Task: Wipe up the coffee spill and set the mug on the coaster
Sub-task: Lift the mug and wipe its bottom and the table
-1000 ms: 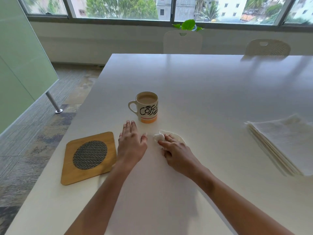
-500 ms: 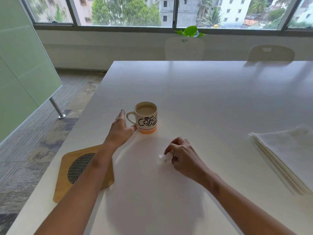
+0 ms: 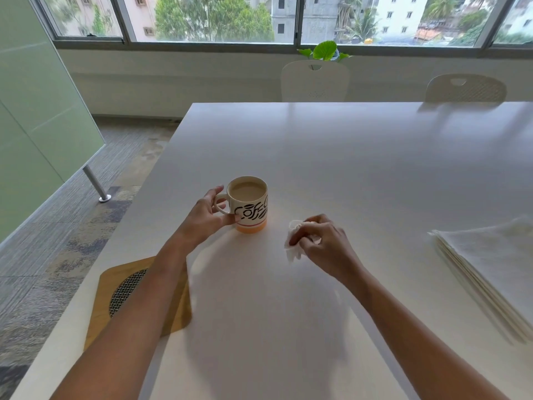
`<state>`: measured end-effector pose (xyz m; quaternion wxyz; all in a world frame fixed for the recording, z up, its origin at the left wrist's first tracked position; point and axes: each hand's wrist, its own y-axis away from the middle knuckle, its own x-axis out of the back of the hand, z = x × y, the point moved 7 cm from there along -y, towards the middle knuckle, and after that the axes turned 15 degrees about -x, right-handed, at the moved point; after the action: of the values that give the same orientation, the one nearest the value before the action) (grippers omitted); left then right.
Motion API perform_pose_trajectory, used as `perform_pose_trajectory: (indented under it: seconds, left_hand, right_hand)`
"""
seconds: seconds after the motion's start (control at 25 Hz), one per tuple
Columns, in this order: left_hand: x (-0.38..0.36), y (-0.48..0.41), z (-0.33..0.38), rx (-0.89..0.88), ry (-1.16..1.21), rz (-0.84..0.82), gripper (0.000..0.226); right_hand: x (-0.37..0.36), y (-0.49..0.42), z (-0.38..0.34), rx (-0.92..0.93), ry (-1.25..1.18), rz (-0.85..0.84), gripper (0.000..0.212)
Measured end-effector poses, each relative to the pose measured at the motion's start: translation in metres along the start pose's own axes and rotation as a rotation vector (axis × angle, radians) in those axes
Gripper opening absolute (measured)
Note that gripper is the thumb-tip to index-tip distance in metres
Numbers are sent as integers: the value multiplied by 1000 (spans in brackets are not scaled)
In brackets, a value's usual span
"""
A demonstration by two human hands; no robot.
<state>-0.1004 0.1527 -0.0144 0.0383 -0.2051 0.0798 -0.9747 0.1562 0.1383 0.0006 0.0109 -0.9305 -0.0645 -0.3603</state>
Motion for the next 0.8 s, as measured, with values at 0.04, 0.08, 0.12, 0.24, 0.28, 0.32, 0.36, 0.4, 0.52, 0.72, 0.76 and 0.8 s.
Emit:
perform_pose_trajectory:
  seconds: [0.04, 0.08, 0.12, 0.24, 0.28, 0.32, 0.36, 0.4, 0.52, 0.72, 0.76, 0.8]
  left_hand:
    - [0, -1, -1, 0, 39, -7, 92]
    - [0, -2, -1, -4, 76, -14, 90]
    - [0, -2, -2, -10, 104, -19, 86]
    - [1, -2, -3, -18, 150, -19, 68]
    - [2, -3, -4, -17, 167, -14, 65]
    - [2, -4, -4, -17, 181, -10, 65]
    - [3, -5, -5, -16, 190, -7, 64]
    - [3, -6, -5, -16, 192, -3, 63]
    - [3, -10, -9, -22, 182, 10, 56]
    - [2, -14, -15, -49, 241, 4, 45]
    - [1, -15, -14, -47, 245, 0, 38]
    - [1, -15, -13, -50, 250, -11, 34]
  right_hand:
    - [0, -5, 1, -32, -22, -17, 24]
    - [0, -9, 1, -55, -45, -26, 19]
    - [0, -14, 2, -73, -69, -21, 14]
    - [-2, -24, 3, -118, -170, -40, 25]
    - [-4, -27, 5, -156, -221, -63, 36]
    - [-6, -31, 8, -204, -255, -71, 44]
    - [-8, -35, 12, -246, -278, -64, 46]
    - [-9, -40, 15, -276, -293, -49, 42]
    - [-13, -50, 20, -328, -386, -18, 25]
    - [-16, -62, 26, -347, -407, 5, 16]
    - [-17, -63, 26, -345, -422, 2, 16]
    - [-17, -64, 26, -345, -446, -1, 16]
